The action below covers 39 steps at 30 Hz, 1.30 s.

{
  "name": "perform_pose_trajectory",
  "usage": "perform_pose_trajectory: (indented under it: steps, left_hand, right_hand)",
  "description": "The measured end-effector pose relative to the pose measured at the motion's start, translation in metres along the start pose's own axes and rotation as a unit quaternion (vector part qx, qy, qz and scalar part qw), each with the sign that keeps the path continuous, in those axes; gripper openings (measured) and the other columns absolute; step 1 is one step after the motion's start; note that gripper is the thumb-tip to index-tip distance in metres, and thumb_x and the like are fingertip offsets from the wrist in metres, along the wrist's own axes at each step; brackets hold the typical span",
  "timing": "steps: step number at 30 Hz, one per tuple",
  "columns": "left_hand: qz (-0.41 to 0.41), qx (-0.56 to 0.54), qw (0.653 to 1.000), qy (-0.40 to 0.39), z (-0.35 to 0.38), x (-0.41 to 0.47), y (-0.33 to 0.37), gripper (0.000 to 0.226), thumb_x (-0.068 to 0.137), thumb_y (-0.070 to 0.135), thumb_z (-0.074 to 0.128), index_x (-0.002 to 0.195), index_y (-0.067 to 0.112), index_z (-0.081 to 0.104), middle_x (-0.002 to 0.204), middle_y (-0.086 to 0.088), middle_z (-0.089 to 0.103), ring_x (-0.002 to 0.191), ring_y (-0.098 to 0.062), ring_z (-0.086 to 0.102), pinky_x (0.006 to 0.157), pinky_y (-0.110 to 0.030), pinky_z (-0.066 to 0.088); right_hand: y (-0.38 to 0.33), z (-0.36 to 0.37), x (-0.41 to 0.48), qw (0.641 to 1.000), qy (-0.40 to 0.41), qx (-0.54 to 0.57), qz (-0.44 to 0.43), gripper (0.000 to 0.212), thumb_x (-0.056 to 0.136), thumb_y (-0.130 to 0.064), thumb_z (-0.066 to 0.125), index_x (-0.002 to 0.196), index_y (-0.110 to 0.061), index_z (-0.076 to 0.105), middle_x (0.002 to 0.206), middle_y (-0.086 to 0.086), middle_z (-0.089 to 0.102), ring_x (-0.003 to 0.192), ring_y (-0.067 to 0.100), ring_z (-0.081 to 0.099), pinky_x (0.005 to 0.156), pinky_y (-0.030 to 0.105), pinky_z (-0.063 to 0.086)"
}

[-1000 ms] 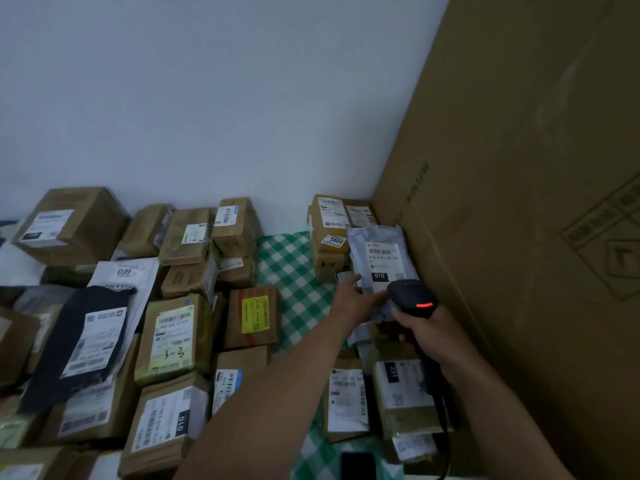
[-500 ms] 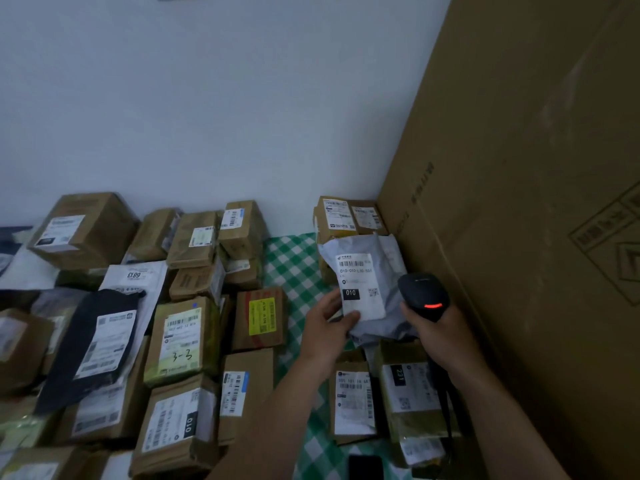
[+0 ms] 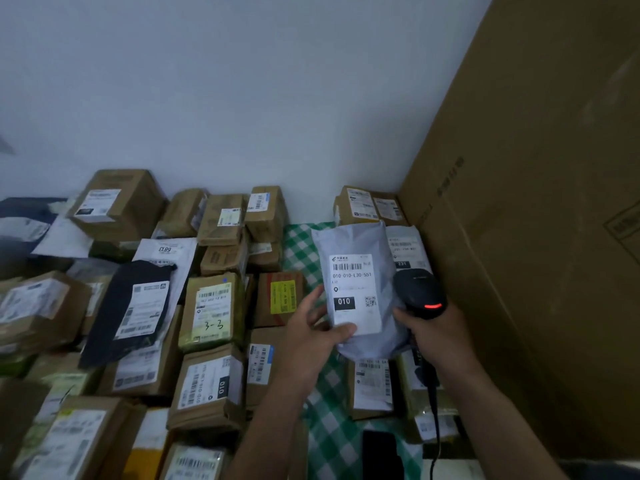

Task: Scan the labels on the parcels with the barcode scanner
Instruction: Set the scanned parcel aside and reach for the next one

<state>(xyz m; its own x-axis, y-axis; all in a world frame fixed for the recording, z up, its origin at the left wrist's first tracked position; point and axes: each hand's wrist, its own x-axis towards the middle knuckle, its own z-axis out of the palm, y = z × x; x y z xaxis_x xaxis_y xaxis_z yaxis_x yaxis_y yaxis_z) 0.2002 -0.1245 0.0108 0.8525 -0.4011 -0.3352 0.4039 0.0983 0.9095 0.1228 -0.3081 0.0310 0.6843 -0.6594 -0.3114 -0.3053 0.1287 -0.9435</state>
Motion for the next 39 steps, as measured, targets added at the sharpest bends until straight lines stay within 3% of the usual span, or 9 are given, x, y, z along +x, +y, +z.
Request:
perform_pose_trajectory:
  steps: [4, 6, 10, 12, 14, 20, 25, 28, 39]
  left_hand:
    - [0.013, -0.053, 0.998, 0.043, -0.011, -0.007, 0.014, 0.037, 0.088, 0.013, 0.078, 0.121, 0.028, 0.069, 0.116, -0.001, 0.077, 0.109, -0.025, 0.073, 0.094, -0.049, 0.058]
    - [0.013, -0.061, 0.997, 0.047, -0.018, -0.008, 0.018, 0.026, 0.093, 0.011, 0.071, 0.113, 0.028, 0.071, 0.113, -0.002, 0.077, 0.107, -0.025, 0.074, 0.093, -0.048, 0.058]
    - [0.025, -0.036, 0.997, 0.066, -0.037, -0.006, 0.023, 0.037, 0.092, 0.001, 0.070, 0.123, 0.023, 0.068, 0.113, -0.001, 0.077, 0.106, -0.022, 0.074, 0.092, -0.047, 0.059]
    - [0.048, -0.024, 0.994, 0.093, -0.044, -0.003, 0.023, 0.038, 0.093, -0.001, 0.070, 0.122, 0.023, 0.069, 0.110, 0.004, 0.078, 0.101, -0.015, 0.075, 0.084, -0.038, 0.062]
    - [0.079, -0.012, 0.988, 0.129, -0.050, 0.004, 0.026, 0.041, 0.092, -0.004, 0.069, 0.121, 0.024, 0.069, 0.109, 0.009, 0.077, 0.099, -0.008, 0.074, 0.078, -0.027, 0.062]
    - [0.102, 0.012, 0.980, 0.171, -0.056, 0.036, 0.025, 0.045, 0.093, -0.006, 0.066, 0.122, 0.029, 0.067, 0.118, 0.009, 0.074, 0.109, -0.010, 0.070, 0.093, -0.045, 0.060]
    - [0.122, 0.022, 0.975, 0.186, -0.057, 0.053, 0.022, 0.043, 0.094, -0.003, 0.066, 0.110, 0.037, 0.065, 0.115, 0.011, 0.071, 0.107, -0.008, 0.068, 0.089, -0.032, 0.060]
    - [0.126, 0.025, 0.973, 0.190, -0.059, 0.058, 0.020, 0.040, 0.094, -0.004, 0.067, 0.117, 0.028, 0.065, 0.113, 0.011, 0.070, 0.106, -0.005, 0.067, 0.087, -0.025, 0.058]
    - [0.115, 0.026, 0.977, 0.180, -0.062, 0.057, 0.018, 0.045, 0.092, -0.002, 0.070, 0.107, 0.040, 0.063, 0.117, 0.007, 0.070, 0.111, -0.013, 0.067, 0.082, -0.024, 0.057]
  right_hand:
    - [0.002, 0.019, -0.003, 1.000, 0.009, 0.008, -0.017, 0.049, 0.081, -0.011, 0.085, 0.125, -0.024, 0.067, 0.109, -0.008, 0.073, 0.101, 0.017, 0.070, 0.088, 0.039, 0.058]
    - [0.001, 0.027, -0.002, 1.000, 0.007, 0.015, -0.023, 0.048, 0.083, -0.009, 0.084, 0.127, -0.020, 0.068, 0.111, -0.005, 0.072, 0.102, 0.017, 0.069, 0.087, 0.036, 0.057]
    - [-0.005, 0.040, 0.001, 0.999, -0.014, -0.026, -0.030, 0.048, 0.085, -0.012, 0.082, 0.130, -0.021, 0.066, 0.117, 0.000, 0.071, 0.104, 0.020, 0.067, 0.085, 0.035, 0.056]
    - [-0.011, 0.044, 0.001, 0.998, -0.032, -0.047, -0.025, 0.051, 0.085, -0.018, 0.084, 0.131, -0.024, 0.064, 0.117, -0.003, 0.071, 0.105, 0.018, 0.066, 0.093, 0.039, 0.055]
    - [-0.021, 0.049, -0.003, 0.995, -0.059, -0.063, -0.041, 0.042, 0.085, -0.022, 0.084, 0.123, -0.026, 0.066, 0.105, -0.007, 0.071, 0.094, 0.011, 0.064, 0.086, 0.034, 0.052]
    - [-0.050, 0.063, -0.015, 0.978, -0.188, -0.088, -0.028, 0.025, 0.090, -0.028, 0.079, 0.113, -0.026, 0.072, 0.094, -0.004, 0.079, 0.082, 0.014, 0.076, 0.072, 0.033, 0.054]
    - [-0.065, 0.072, -0.022, 0.961, -0.248, -0.116, -0.026, 0.018, 0.094, -0.030, 0.075, 0.111, -0.027, 0.071, 0.087, 0.000, 0.079, 0.074, 0.017, 0.074, 0.071, 0.033, 0.054]
    - [-0.069, 0.076, -0.024, 0.960, -0.251, -0.121, -0.032, 0.017, 0.093, -0.031, 0.075, 0.109, -0.030, 0.069, 0.085, 0.002, 0.079, 0.072, 0.017, 0.074, 0.067, 0.030, 0.054]
    - [-0.074, 0.079, -0.027, 0.957, -0.258, -0.128, -0.022, 0.020, 0.093, -0.031, 0.075, 0.112, -0.029, 0.066, 0.078, 0.001, 0.078, 0.067, 0.014, 0.072, 0.064, 0.028, 0.053]
